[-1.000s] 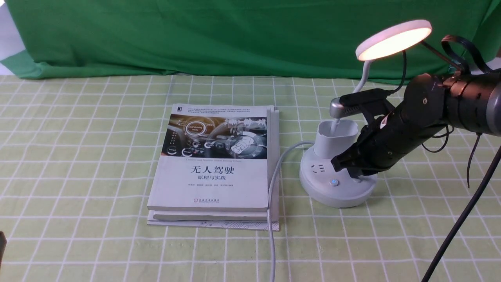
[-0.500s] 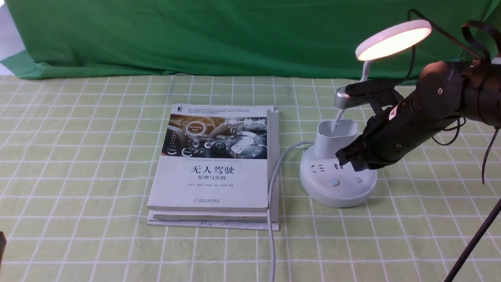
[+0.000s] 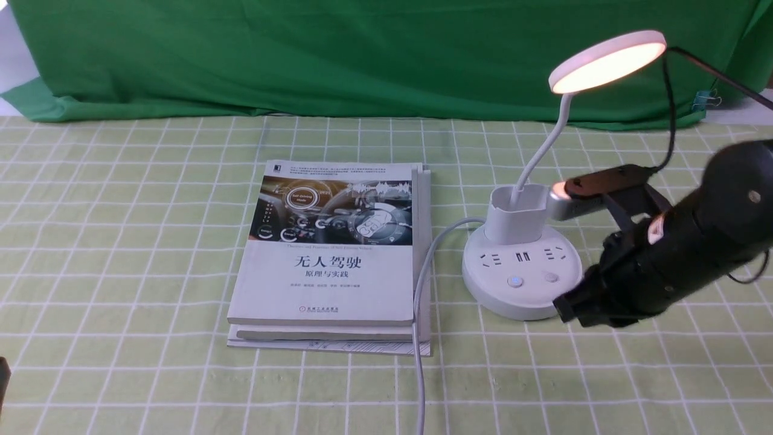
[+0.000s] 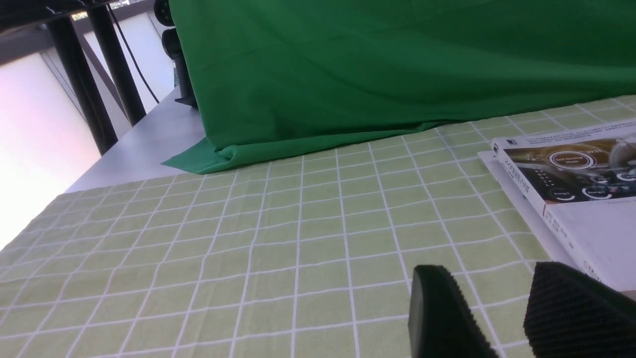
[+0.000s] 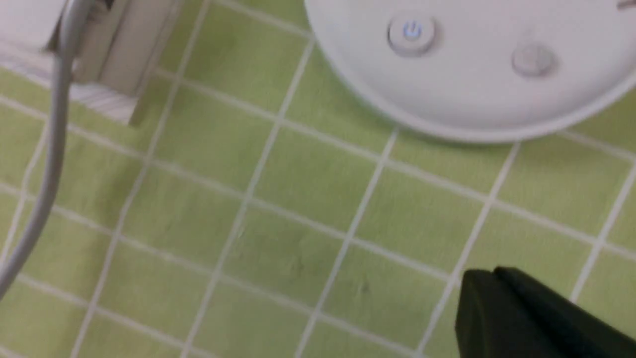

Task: Turn on the table lamp on the green coffee tablecloth with your hand.

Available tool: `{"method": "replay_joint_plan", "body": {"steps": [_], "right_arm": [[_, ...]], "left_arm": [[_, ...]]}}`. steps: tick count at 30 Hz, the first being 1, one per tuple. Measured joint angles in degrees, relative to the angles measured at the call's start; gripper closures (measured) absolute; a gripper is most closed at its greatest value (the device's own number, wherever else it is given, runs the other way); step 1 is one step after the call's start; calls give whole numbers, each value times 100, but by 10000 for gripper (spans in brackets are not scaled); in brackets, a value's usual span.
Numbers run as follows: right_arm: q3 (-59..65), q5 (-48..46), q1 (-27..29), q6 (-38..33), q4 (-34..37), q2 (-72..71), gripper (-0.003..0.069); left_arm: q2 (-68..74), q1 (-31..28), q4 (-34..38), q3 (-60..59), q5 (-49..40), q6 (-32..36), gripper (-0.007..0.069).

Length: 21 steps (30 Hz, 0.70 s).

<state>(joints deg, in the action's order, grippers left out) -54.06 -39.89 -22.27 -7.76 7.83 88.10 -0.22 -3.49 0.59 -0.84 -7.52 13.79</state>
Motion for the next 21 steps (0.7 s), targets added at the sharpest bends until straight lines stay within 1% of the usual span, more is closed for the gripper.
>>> {"method": "replay_joint_plan", "body": {"steps": [1,2,4,5,7,9,12,18,21], "right_arm": [[321,11,-39,103,0,-390,627],[321,11,-48,113,0,-445,627],[865,-25,-85,367,6,-1182,627],[896,-26,-85,383,6,-1237,627],[1199,-216,-85,691,6,-1937,624],[1267,-377,-85,835,6,-2372,621],[1280,-326,-85,885,6,-2985,613],[1280,75,-85,903,-15,-3878,608],[1400,381,-85,729,-106,-4230,630]], "left_arm": [[0,0,0,0,0,0,383],[0,0,0,0,0,0,383],[0,0,0,0,0,0,383],[0,0,0,0,0,0,383],[0,0,0,0,0,0,383],[0,0,0,0,0,0,383],[0,0,0,0,0,0,383],[0,0,0,0,0,0,383],[0,0,0,0,0,0,383]]}}
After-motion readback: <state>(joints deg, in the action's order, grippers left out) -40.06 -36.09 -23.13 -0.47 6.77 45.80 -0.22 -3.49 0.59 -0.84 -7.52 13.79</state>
